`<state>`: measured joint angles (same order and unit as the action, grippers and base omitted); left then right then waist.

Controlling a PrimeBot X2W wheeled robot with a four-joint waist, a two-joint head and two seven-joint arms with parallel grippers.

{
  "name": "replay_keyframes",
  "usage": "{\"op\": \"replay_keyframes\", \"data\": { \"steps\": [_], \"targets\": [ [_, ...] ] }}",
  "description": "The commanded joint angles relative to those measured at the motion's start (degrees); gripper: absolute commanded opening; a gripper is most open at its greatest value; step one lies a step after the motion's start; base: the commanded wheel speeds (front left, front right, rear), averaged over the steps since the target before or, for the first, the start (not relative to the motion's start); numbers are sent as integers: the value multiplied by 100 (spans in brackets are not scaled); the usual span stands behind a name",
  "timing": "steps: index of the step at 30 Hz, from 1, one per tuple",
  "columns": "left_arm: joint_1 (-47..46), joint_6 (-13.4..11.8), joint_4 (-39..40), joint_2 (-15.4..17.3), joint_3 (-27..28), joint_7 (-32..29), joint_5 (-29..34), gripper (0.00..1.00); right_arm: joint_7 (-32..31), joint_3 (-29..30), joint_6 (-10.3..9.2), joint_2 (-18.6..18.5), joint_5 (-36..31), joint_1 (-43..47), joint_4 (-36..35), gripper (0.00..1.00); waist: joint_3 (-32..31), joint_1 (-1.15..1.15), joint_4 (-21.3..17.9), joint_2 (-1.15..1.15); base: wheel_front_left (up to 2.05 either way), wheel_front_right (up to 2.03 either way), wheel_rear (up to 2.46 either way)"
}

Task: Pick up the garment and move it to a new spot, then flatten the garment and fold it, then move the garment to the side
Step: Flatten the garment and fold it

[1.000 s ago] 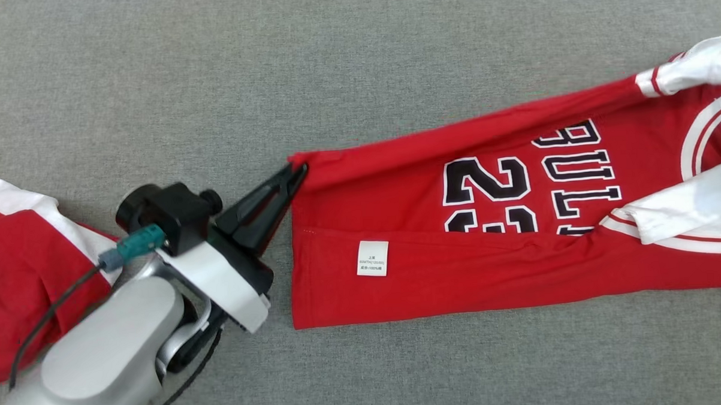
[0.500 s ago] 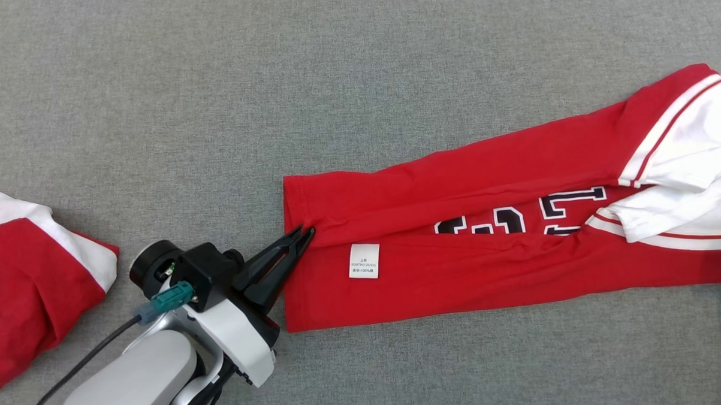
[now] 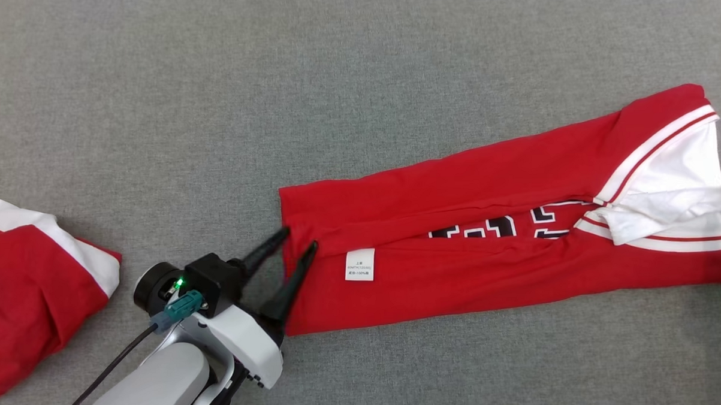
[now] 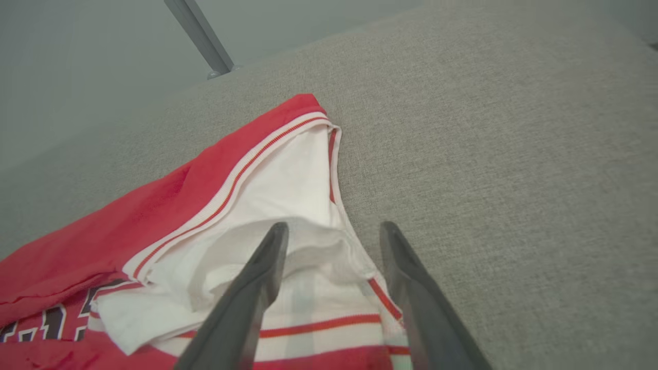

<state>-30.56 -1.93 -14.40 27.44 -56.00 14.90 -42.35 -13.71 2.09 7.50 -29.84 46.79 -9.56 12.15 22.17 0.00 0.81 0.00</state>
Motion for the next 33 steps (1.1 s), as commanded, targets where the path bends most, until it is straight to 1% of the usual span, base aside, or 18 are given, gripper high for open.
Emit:
{"op": "replay_keyframes", "data": {
  "steps": [1,3,4,5,6,10,15,17,19,21,25,28,33],
  "targets": [
    [171,-170,39,-101,265,32,12,100,118,159,-2,89,-128,277,-88,100,-176,0,8,0,0,0,0],
    [400,-319,147,-191,526,29,72,100,232,283,-2,210,-196,457,-214,100,-315,0,-4,0,0,0,0],
    [400,-319,147,-191,526,29,72,100,232,283,-2,210,-196,457,-214,100,-315,0,-4,0,0,0,0],
    [678,-451,277,-266,800,31,138,100,339,343,-2,318,-301,642,-365,100,-464,0,-16,0,0,0,0],
    [678,-451,277,-266,800,31,138,100,339,343,-2,318,-301,642,-365,100,-464,0,-16,0,0,0,0],
    [1247,-722,573,-447,1350,33,430,100,577,387,-2,554,-487,866,-468,100,-728,0,7,0,0,0,0],
    [1955,-1101,814,-764,1976,26,1086,100,672,415,-2,787,-647,697,-79,100,-971,0,160,0,0,0,0],
    [2167,-1231,933,-993,2233,28,1351,100,617,428,-2,755,-784,524,203,100,-1043,0,270,0,0,0,0],
    [2394,-1293,1017,-1179,2430,27,1673,100,569,476,-2,708,-952,306,531,100,-1102,0,392,0,0,0,0],
    [2563,-1260,1090,-1363,2542,27,1952,100,456,492,-2,635,-1119,78,873,100,-1142,0,517,0,0,0,0],
    [2773,-1067,1097,-1644,2696,27,2353,100,47,493,-2,421,-1541,-336,1598,100,-1184,0,767,0,0,0,0],
    [2858,-934,1083,-1794,2823,27,2542,100,-239,469,-2,301,-1757,-535,2071,100,-1195,0,910,0,0,0,0],
    [2984,-782,1082,-1919,3039,27,2786,100,-520,407,-2,244,-1762,-621,2562,100,-1184,0,1022,0,0,0,0]
  ]
}}
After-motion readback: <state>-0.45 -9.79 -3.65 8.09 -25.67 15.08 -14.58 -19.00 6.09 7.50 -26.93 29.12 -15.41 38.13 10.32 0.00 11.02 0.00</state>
